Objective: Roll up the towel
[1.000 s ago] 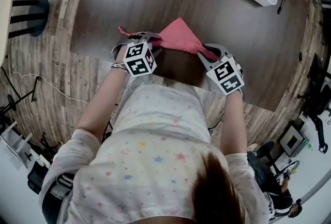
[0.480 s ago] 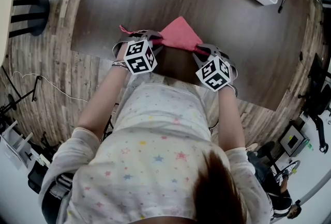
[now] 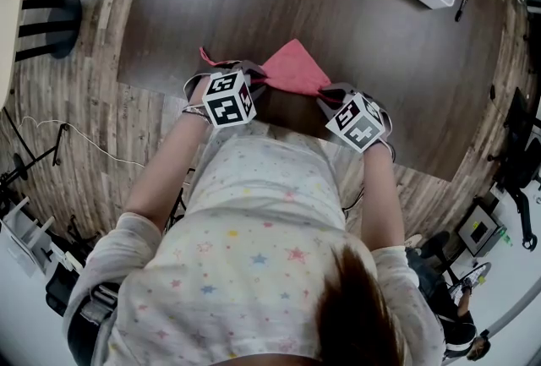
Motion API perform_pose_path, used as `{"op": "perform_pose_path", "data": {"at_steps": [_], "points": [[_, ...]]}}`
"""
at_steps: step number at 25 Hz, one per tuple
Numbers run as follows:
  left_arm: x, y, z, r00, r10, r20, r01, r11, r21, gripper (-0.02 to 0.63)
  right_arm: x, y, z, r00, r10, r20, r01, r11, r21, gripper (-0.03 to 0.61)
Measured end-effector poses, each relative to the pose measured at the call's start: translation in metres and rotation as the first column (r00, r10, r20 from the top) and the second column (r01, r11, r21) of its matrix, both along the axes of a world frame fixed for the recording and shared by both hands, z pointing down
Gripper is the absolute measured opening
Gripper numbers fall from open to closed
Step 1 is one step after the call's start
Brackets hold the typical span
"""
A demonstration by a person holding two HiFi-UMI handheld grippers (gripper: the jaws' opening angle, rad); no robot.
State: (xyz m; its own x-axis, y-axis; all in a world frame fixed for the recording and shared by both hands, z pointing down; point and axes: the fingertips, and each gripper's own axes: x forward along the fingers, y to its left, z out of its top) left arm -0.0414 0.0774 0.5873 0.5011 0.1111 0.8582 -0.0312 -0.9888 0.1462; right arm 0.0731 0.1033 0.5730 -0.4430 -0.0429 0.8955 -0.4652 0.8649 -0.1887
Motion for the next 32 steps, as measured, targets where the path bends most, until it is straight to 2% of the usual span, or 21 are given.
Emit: {"op": "perform_pose_path", "data": {"at_steps": [3, 8, 16, 26, 32], "points": [[0.001, 0.005, -0.003, 1.000, -0.017, -0.006, 0.017, 0.998, -0.058, 0.054, 0.001, 0.001, -0.006, 0.999, 0.026, 0.023, -0.025, 0.998, -0.058, 0.037], [0.003, -0.007, -0.009, 0.999, -0.037, -0.011, 0.036, 0.997, -0.073, 0.055, 0.006, -0.015, -0.008, 0.999, 0.049, 0.020, -0.048, 0.998, -0.050, 0.044], [0.010, -0.034, -0.021, 0.995, -0.094, -0.039, 0.091, 0.994, -0.056, 0.055, 0.014, -0.042, -0.020, 0.993, 0.111, 0.043, -0.110, 0.994, -0.006, 0.048], [0.013, -0.060, -0.010, 0.986, -0.166, -0.034, 0.166, 0.986, 0.013, 0.055, 0.024, -0.068, -0.007, 0.982, 0.190, 0.001, -0.189, 0.977, 0.100, 0.049], [0.010, -0.057, -0.023, 0.976, -0.197, -0.093, 0.200, 0.979, 0.027, 0.079, 0.022, -0.067, -0.004, 0.979, 0.202, -0.004, -0.200, 0.971, 0.132, 0.052]]}}
